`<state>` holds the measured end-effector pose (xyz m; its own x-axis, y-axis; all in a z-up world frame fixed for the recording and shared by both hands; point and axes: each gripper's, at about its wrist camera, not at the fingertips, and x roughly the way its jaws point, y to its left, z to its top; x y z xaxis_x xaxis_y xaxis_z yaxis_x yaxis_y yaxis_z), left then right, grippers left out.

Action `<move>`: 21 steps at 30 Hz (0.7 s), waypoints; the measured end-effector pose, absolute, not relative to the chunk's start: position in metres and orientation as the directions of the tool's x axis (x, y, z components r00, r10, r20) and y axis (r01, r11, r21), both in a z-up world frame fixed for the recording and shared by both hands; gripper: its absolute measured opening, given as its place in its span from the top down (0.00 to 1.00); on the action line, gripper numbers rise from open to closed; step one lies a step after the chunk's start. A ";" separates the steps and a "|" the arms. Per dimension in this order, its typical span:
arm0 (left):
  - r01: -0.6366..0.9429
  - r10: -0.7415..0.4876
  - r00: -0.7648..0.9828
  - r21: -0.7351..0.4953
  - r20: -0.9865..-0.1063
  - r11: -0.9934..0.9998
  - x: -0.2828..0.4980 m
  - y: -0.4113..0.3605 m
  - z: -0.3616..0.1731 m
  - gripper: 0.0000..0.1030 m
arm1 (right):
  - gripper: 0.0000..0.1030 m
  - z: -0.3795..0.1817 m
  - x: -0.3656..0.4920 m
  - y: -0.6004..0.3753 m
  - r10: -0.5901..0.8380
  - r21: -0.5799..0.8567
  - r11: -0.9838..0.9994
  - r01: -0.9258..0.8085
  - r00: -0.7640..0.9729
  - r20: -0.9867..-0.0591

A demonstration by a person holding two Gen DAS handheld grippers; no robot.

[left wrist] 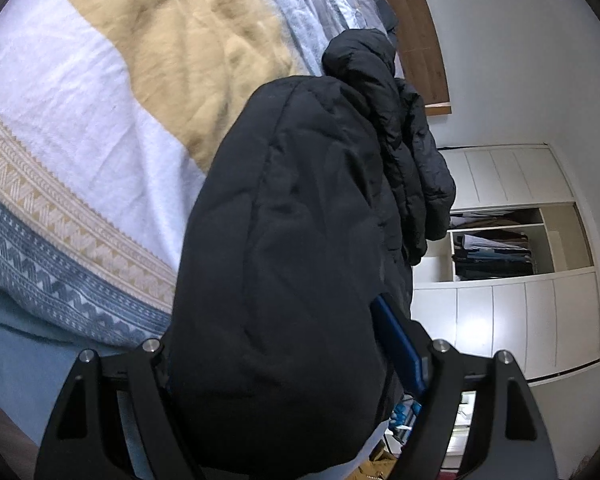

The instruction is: Fold large clothes

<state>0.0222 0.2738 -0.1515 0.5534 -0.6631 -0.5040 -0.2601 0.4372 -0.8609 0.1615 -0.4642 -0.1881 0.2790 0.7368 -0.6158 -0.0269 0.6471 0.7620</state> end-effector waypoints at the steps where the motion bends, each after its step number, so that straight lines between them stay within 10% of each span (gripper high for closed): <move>1: -0.255 -0.661 0.556 -0.860 -0.505 0.442 0.021 0.271 -0.150 0.24 | 0.01 -0.184 0.161 -0.460 0.740 0.760 0.648 -0.047 0.272 -0.615; 9: -0.253 -0.621 0.542 -0.815 -0.566 0.522 0.016 0.244 -0.138 0.27 | 0.23 -0.172 0.152 -0.439 0.750 0.742 0.656 -0.136 0.229 -0.621; 14: -0.222 -0.597 0.543 -0.787 -0.591 0.576 0.014 0.227 -0.124 0.64 | 0.51 -0.169 0.150 -0.440 0.748 0.744 0.653 -0.141 0.269 -0.606; 21: -0.189 -0.550 0.587 -0.762 -0.594 0.620 0.013 0.222 -0.091 0.85 | 0.76 -0.145 0.145 -0.438 0.712 0.699 0.689 -0.192 0.356 -0.605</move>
<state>0.0128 0.2220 -0.0915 0.5873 -0.5502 -0.5936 -0.1893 0.6197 -0.7617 0.1452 -0.4381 -0.1453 0.3557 0.7122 -0.6051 -0.1917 0.6893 0.6987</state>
